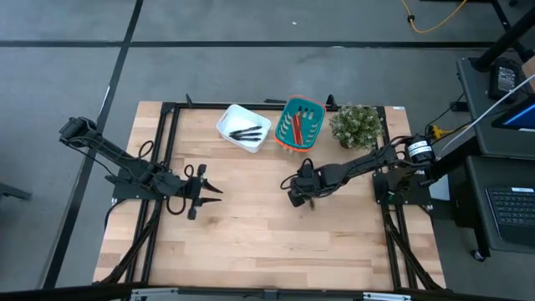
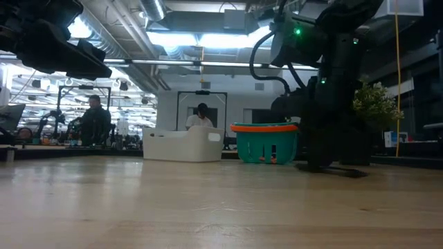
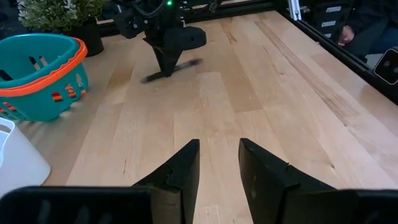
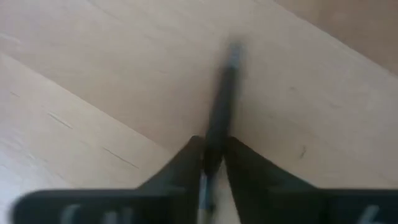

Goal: Sort pens & pencils
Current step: Put the black pen into the white bin

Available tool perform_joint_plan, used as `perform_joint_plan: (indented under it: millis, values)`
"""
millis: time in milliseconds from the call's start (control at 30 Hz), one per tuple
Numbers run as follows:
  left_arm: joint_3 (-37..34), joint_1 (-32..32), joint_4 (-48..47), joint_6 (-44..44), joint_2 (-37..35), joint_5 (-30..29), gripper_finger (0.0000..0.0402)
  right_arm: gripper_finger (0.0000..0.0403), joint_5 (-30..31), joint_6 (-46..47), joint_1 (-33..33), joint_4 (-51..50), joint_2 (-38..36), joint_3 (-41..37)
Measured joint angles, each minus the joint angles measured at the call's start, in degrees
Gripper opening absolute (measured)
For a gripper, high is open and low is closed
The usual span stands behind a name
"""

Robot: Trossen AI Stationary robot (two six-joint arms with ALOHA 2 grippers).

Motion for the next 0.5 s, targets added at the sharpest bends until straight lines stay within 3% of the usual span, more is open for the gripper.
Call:
perform_joint_plan:
  millis: [100, 500]
  values:
    - [0.0, 0.0, 0.0, -0.1, 0.0, 0.0, 0.0105, 0.003, -0.3, -1.1, 0.1, -0.2, 0.0, 0.0]
    - [0.0, 0.0, 0.0, -1.7, 0.0, 0.2, 0.0105, 0.0029, 1.9, -6.3, 0.2, 1.2, -1.3, -0.3]
